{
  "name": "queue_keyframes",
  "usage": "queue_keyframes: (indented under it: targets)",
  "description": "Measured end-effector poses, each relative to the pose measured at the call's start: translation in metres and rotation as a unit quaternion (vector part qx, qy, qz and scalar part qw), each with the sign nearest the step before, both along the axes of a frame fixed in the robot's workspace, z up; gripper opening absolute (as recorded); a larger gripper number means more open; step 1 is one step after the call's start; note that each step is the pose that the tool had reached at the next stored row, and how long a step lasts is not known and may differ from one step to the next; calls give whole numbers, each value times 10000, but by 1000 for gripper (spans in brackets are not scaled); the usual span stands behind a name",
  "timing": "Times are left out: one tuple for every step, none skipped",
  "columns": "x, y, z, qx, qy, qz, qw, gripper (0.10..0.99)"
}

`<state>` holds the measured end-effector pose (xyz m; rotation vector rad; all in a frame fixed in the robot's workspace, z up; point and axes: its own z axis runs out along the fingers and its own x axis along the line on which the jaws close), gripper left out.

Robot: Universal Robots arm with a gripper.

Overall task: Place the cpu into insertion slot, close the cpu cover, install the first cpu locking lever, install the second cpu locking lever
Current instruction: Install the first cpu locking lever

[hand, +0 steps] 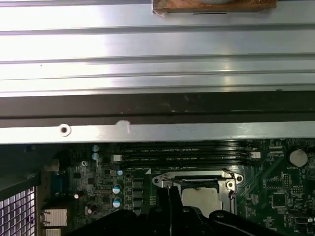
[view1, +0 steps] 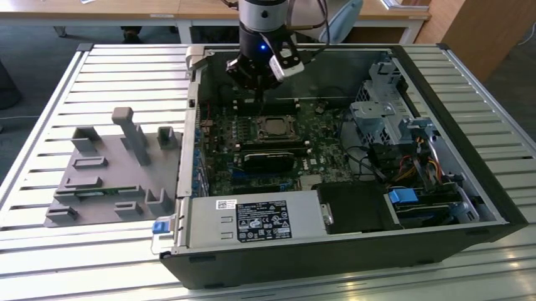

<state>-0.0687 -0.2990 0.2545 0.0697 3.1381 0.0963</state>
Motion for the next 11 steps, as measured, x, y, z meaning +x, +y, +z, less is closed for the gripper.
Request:
queue_keyframes:
  targets:
    - [26,0,-1,0,0,1,10000,153]
    - [49,0,-3,0,0,1,10000,153]
    - [70,0,-4,0,0,1,10000,153]
    - [82,0,-5,0,0,1,10000,153]
    - [84,0,-6,1,0,1,10000,153]
    - [84,-1,-6,12,0,0,10000,153]
    - [84,-4,-7,70,-2,0,10000,153]
    - [84,-9,-8,148,-7,1,9999,153]
    - [84,-11,-11,183,-21,1,9998,153]
    - [84,-12,-16,186,-54,1,9998,153]
    - [84,-12,-23,187,-84,3,9998,153]
